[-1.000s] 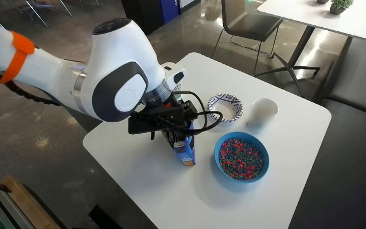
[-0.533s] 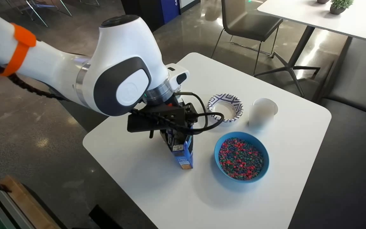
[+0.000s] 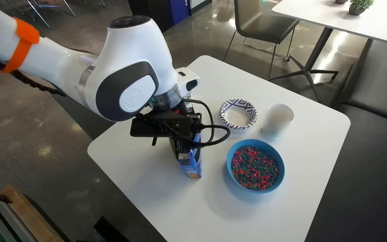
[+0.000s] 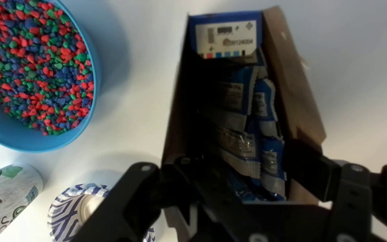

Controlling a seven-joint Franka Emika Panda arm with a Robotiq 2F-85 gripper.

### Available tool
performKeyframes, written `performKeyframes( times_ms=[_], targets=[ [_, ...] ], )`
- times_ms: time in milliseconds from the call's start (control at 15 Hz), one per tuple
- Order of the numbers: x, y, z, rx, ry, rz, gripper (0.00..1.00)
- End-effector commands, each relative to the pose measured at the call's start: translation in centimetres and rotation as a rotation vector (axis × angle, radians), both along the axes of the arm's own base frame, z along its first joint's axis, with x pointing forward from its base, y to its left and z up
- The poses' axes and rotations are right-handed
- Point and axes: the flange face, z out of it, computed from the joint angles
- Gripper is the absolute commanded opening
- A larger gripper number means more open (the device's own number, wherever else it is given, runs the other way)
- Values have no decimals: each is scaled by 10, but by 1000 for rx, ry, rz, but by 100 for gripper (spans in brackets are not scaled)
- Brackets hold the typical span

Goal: Remove a blue packet from the blue box and put it on the table

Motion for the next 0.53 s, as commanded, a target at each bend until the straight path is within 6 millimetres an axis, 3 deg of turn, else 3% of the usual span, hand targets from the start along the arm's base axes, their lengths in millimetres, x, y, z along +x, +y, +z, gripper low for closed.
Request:
performKeyframes(
  times_ms=[0,133,333,467],
  targets=[
    [0,1,-7,24,27,-34,34],
    [1,0,-7,36,20,-38,22],
    [3,-2,-8,50,29,-59,17],
    [3,-3,-7,60,36,-74,21]
  ],
)
